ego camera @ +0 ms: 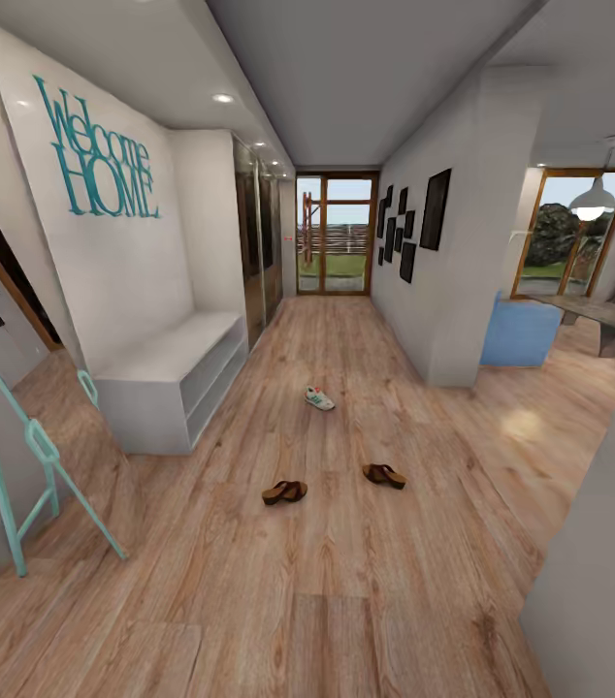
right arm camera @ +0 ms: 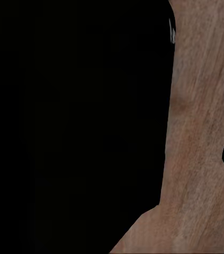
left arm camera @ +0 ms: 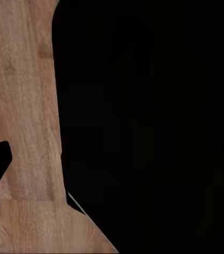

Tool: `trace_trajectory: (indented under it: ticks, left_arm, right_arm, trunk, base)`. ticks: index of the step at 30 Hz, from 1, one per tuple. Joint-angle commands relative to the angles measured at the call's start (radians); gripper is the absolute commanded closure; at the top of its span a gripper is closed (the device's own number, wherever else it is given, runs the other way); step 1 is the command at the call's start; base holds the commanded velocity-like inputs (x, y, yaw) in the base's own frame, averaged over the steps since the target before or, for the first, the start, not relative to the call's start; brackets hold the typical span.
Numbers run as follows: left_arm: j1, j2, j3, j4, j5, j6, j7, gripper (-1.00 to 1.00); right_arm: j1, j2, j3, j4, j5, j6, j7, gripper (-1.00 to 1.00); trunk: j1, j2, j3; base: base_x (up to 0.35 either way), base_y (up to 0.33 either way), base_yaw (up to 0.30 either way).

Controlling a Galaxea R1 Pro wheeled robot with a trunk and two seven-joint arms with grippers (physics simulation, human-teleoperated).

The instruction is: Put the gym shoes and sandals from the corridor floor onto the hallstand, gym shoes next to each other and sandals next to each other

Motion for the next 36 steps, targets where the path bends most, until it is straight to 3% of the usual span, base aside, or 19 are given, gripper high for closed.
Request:
trace_trajectory:
  ticks: [1, 8, 21, 30, 36]
  left_arm:
    - [-0.006, -0.006, -0.002, -0.006, -0.006, -0.006, -0.001, -1.00]
    - [-0.046, -0.027, -0.002, -0.046, 0.000, -0.045, -0.002, -1.00]
    - [-0.121, -0.028, 0.003, -0.120, 0.021, -0.118, 0.000, -1.00]
    - [-0.173, -0.028, 0.002, -0.171, 0.021, -0.168, 0.000, -1.00]
    - [-0.175, -0.028, 0.002, -0.205, 0.021, -0.202, 0.000, -1.00]
  right_arm:
    - [-0.002, -0.003, -0.005, -0.006, -0.005, -0.003, 0.003, -1.00]
    - [-0.002, -0.003, -0.006, -0.043, -0.005, -0.006, 0.002, -1.00]
    - [-0.002, -0.003, -0.009, -0.116, -0.005, -0.009, -0.003, -1.00]
    - [-0.002, -0.003, -0.009, -0.166, -0.005, -0.009, -0.004, -1.00]
    - [-0.002, -0.002, -0.008, -0.180, -0.005, -0.009, -0.004, -1.00]
  trunk:
    - [0.000, 0.000, 0.000]
    - [0.000, 0.000, 0.000]
    - [0.000, 0.000, 0.000]
    - [0.000, 0.000, 0.000]
    - [0.000, 0.000, 0.000]
  base:
    - [0.000, 0.000, 0.000]
    - [0.000, 0.000, 0.000]
    - [0.016, 0.004, 0.000]
    - [0.201, 0.171, 0.000]
    - [0.245, 0.229, -0.052]
